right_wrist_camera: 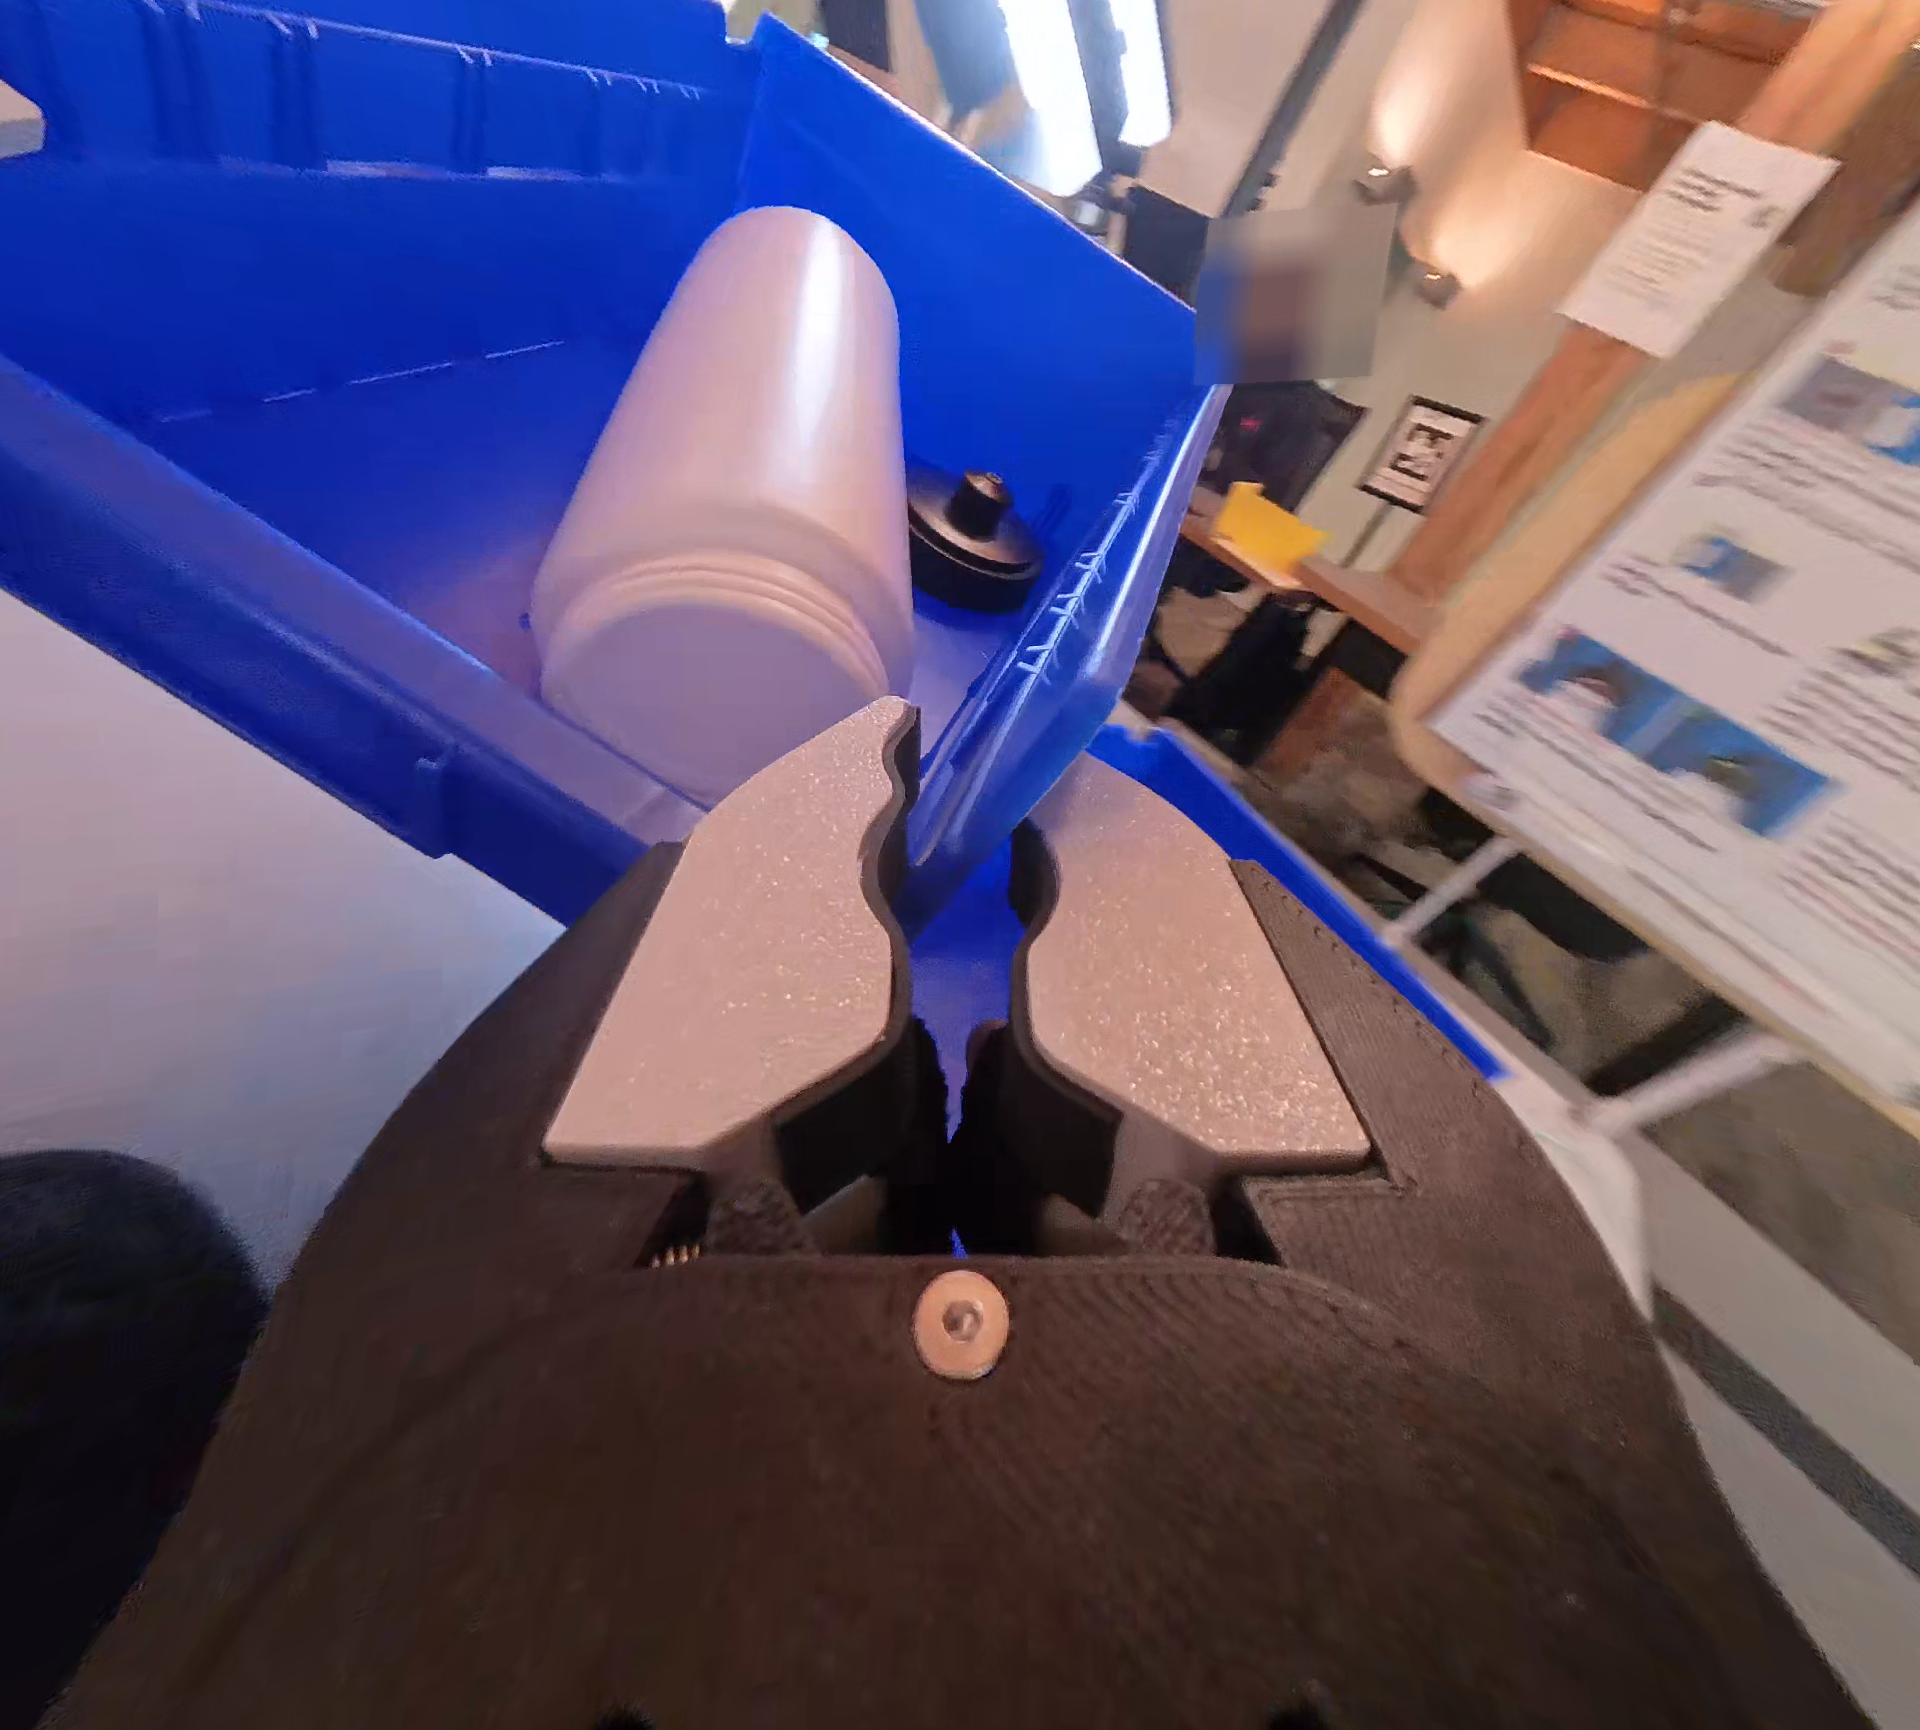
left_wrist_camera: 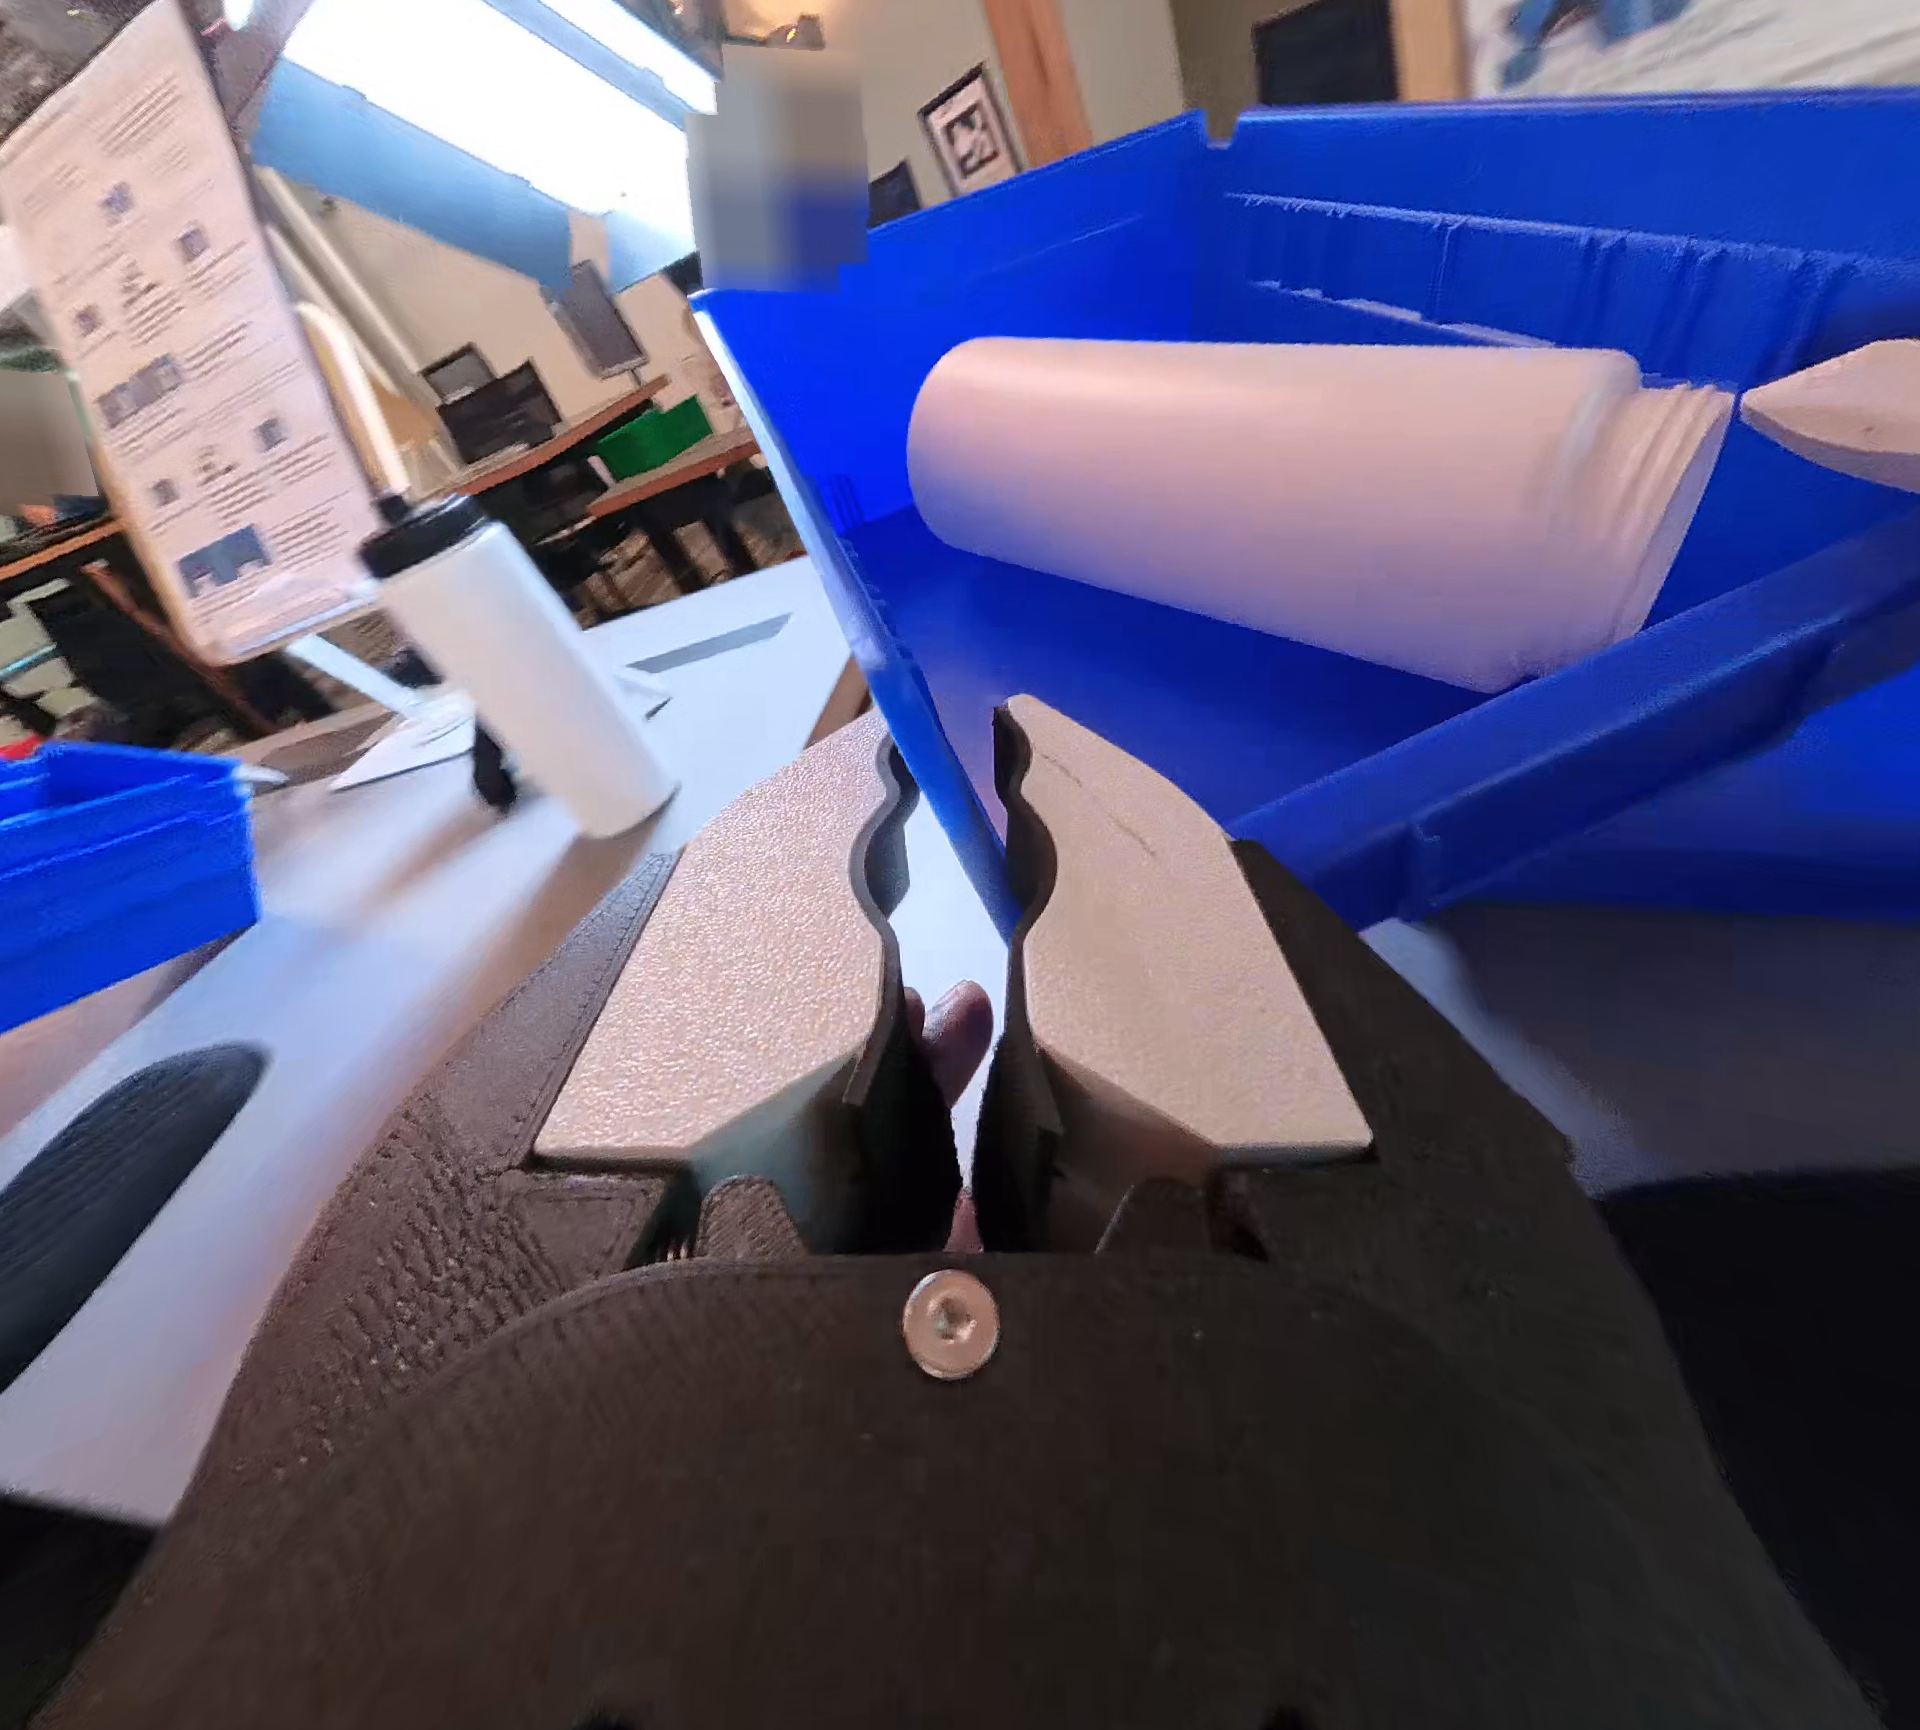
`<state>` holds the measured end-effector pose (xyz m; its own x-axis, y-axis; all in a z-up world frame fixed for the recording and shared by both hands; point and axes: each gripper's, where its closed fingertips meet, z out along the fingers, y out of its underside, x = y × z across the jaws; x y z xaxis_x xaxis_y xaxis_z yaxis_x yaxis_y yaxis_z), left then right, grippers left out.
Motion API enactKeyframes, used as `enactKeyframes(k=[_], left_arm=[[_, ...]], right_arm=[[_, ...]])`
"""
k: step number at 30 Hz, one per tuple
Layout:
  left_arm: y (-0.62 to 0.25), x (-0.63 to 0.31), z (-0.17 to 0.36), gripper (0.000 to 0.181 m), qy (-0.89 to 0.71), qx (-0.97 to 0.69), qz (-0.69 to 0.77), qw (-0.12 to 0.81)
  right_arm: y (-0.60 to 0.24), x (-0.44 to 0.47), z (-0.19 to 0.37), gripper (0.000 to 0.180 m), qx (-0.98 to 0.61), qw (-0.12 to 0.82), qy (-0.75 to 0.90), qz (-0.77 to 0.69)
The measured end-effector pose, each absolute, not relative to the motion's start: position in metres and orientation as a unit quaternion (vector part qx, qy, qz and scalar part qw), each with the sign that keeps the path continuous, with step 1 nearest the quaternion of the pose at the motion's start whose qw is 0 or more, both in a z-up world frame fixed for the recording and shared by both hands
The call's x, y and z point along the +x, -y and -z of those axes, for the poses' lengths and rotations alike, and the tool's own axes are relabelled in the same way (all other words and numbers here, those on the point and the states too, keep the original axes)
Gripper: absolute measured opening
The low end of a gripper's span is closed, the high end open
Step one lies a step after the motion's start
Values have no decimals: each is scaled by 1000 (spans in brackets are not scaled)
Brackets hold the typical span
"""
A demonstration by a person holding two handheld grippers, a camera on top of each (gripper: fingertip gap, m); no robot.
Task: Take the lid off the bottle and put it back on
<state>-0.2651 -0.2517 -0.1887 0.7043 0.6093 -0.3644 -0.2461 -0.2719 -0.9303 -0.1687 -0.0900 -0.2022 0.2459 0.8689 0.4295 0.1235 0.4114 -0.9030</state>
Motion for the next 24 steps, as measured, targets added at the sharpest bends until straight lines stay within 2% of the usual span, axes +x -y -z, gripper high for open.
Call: enactKeyframes(k=[1,4,9,20,23,24], left_arm=[[268,-273,196,14,134,-713,-369,581],[308,-294,223,13,183,-718,-357,569],[342,-317,245,11,242,-702,-347,573],[331,-334,309,11,253,-718,-322,562],[329,-336,317,12,254,-731,-315,549],[328,-336,318,25,239,-743,-311,543]], right_arm=[[105,-181,211,14,-456,633,548,-302],[144,-209,238,17,-448,608,572,-322],[178,-236,250,17,-429,594,600,-320],[171,-251,314,18,-470,526,648,-286],[172,-247,331,25,-481,468,687,-278],[179,-241,332,45,-469,438,709,-291]])
